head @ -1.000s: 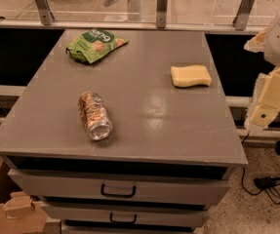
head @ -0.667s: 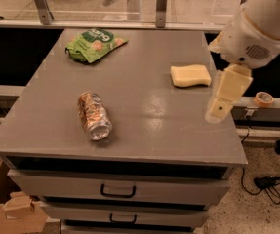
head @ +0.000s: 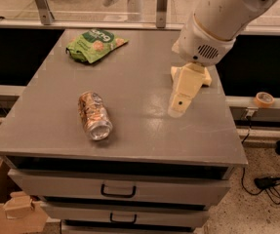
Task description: Move orange can near green rice chip bag
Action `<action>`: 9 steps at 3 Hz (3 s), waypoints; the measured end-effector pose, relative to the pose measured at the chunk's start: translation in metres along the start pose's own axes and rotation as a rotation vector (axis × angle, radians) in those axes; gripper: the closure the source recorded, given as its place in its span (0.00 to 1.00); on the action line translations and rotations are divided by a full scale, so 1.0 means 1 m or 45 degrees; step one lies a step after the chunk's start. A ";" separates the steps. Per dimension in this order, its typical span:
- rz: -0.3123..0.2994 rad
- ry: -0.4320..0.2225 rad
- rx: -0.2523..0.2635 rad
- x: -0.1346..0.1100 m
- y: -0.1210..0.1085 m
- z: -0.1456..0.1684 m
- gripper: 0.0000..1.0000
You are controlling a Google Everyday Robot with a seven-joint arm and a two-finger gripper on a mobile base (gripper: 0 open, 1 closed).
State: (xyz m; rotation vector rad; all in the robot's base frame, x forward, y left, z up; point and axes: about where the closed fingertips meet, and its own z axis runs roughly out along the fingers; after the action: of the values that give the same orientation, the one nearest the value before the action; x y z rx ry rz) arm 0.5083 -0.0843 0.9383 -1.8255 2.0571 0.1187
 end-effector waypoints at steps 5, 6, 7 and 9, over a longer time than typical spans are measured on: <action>0.454 -0.287 -0.066 -0.113 -0.033 0.100 0.00; 0.620 -0.319 -0.096 -0.133 -0.029 0.108 0.00; 0.745 -0.336 -0.141 -0.151 -0.020 0.111 0.00; 0.841 -0.235 -0.126 -0.161 0.006 0.138 0.00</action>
Offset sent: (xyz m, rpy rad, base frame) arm 0.0624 0.0914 -0.0254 0.2202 0.0079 -0.0518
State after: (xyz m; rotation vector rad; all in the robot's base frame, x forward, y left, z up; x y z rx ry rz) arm 0.5468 0.1109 0.8640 -1.0611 2.4585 0.5485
